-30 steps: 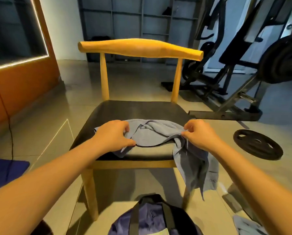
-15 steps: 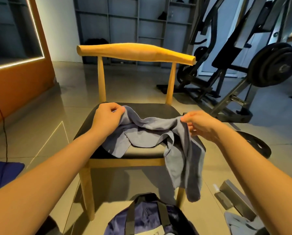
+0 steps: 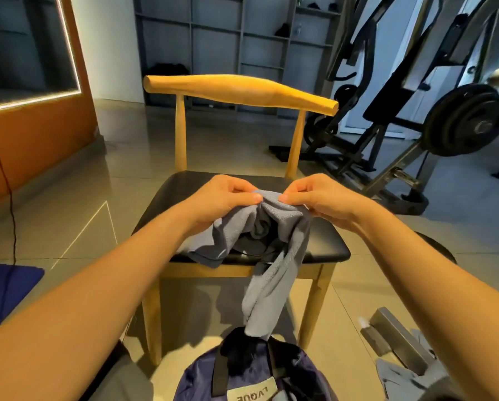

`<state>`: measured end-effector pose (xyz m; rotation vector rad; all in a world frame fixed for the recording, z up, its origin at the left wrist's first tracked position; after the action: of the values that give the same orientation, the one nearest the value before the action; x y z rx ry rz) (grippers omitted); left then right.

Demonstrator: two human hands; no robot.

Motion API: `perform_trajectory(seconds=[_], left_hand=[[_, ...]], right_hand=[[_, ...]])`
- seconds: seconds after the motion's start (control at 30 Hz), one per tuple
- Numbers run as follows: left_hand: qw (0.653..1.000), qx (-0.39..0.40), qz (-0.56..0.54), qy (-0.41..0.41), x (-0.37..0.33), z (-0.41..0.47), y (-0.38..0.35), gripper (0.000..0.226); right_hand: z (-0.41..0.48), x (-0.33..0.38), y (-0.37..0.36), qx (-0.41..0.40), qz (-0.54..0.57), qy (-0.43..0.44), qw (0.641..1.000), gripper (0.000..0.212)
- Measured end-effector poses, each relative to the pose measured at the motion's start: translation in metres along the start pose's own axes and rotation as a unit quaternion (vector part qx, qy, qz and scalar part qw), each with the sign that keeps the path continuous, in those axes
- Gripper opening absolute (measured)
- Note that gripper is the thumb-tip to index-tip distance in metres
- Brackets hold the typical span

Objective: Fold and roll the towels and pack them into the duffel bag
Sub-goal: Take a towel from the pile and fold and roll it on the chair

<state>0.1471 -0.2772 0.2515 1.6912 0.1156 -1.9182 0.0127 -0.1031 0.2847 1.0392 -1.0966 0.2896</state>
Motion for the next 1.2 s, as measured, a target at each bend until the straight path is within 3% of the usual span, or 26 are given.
perform_trajectory(seconds=[0.1,0.2,0.3,0.4,0.53,0.67,0.73,0.8,0.83,0.87,0.93,1.0,1.1,1.2], left_hand=[[0.993,-0.033,-0.107,0.036,0.003,0.004,0.014,0.016],[0.973,-0.147,-0.167,0.056,0.006,0.017,0.029,0.013],[0.954,-0.228,-0.177,0.082,0.004,0.031,0.048,0.016],[0.941,-0.257,-0.188,0.113,-0.01,0.045,0.064,0.011],[0.938,-0.279,-0.153,0.136,-0.037,0.064,0.08,0.017],[0.918,-0.35,-0.17,0.082,-0.081,0.084,0.095,0.022],[0.904,-0.402,-0.148,0.007,-0.105,0.089,0.101,0.019],[0.917,-0.387,-0.079,-0.051,-0.119,0.088,0.099,0.014],[0.939,-0.341,-0.021,-0.042,-0.118,0.088,0.095,0.011],[0.96,-0.271,0.062,-0.005,-0.114,0.085,0.089,0.008],[0.96,-0.166,0.211,0.074,-0.099,0.079,0.082,0.008],[0.947,-0.232,0.214,0.058,-0.092,0.072,0.092,0.011],[0.908,-0.399,0.127,-0.009,-0.093,0.055,0.125,0.022],[0.918,-0.389,0.081,0.015,-0.089,0.045,0.148,0.022]], right_hand=[[-0.007,-0.009,0.011,0.007,0.031,-0.022,0.999,0.027],[-0.012,-0.021,0.024,-0.001,0.051,-0.058,0.997,0.031],[-0.019,-0.03,0.042,-0.032,0.065,-0.093,0.993,0.033],[-0.025,-0.032,0.06,-0.059,0.079,-0.11,0.989,0.026],[-0.022,-0.021,0.077,-0.113,0.086,-0.124,0.982,0.038],[-0.012,0.008,0.093,-0.148,0.167,-0.106,0.969,0.032],[-0.007,0.025,0.101,-0.231,0.214,-0.067,0.947,0.026],[-0.003,0.038,0.107,-0.361,0.201,0.002,0.911,0.015],[-0.001,0.043,0.106,-0.39,0.184,0.031,0.902,0.02],[0.001,0.048,0.101,-0.392,0.168,0.048,0.903,0.021],[0.004,0.053,0.09,-0.354,0.152,0.041,0.922,0.011],[0.008,0.053,0.084,-0.337,0.136,0.032,0.931,0.006],[0.013,0.048,0.091,-0.413,0.096,0.074,0.902,0.007],[0.019,0.04,0.096,-0.429,0.088,0.034,0.898,0.017]])
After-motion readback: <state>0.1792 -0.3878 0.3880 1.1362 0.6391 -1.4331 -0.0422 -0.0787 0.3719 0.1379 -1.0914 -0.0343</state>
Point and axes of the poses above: each hand's wrist, its own z-axis towards the middle knuckle, its own y-axis out of the back of the hand, x = y × z, the point moved 2 cm from there along z, towards the middle knuckle, and after that the axes turned 7 degrees about -x, right-handed, at the moved point
